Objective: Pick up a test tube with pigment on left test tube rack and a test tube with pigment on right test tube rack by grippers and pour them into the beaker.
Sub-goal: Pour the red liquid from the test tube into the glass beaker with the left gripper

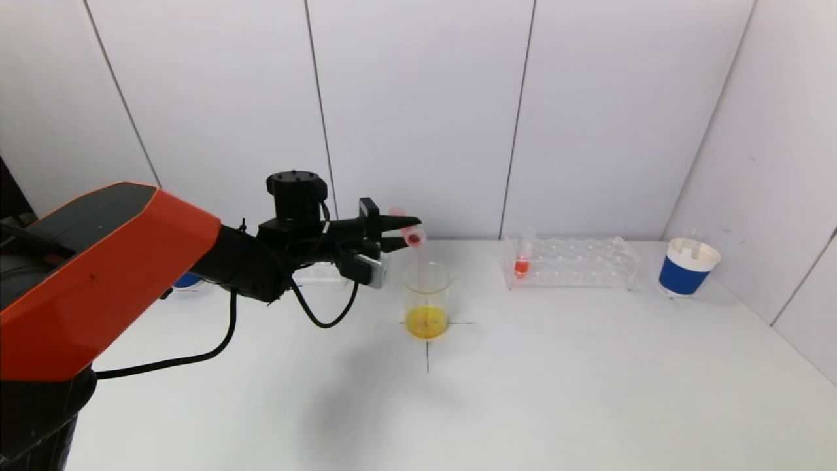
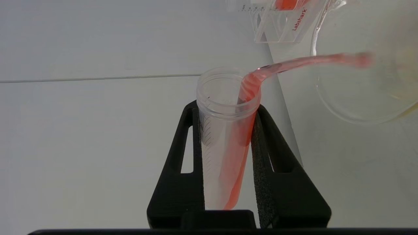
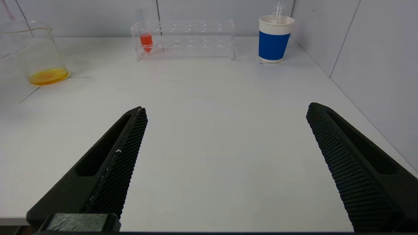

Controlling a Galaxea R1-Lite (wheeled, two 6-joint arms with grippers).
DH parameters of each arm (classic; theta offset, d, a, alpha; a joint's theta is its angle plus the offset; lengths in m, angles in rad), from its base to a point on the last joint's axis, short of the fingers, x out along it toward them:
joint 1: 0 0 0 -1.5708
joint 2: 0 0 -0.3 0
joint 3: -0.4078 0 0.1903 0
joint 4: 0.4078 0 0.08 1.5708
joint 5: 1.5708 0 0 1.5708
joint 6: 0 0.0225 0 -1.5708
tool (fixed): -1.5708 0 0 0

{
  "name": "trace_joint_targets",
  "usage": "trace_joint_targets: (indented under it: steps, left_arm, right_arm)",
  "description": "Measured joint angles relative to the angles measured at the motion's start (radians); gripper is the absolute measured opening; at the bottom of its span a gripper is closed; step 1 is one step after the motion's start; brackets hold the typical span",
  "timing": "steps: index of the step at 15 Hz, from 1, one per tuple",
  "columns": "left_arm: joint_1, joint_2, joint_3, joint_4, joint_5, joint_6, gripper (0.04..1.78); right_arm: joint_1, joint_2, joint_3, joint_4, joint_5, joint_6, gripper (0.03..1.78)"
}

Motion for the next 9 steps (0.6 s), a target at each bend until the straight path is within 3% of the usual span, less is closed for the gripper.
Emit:
trace_joint_targets:
  steps: [9]
  left_arm:
    - [0.0,-0.007,-0.005,0.001,0.0,0.042,0.44]
  right_arm:
    - [0.0,0.0,0.0,0.0,0.0,0.0,1.77]
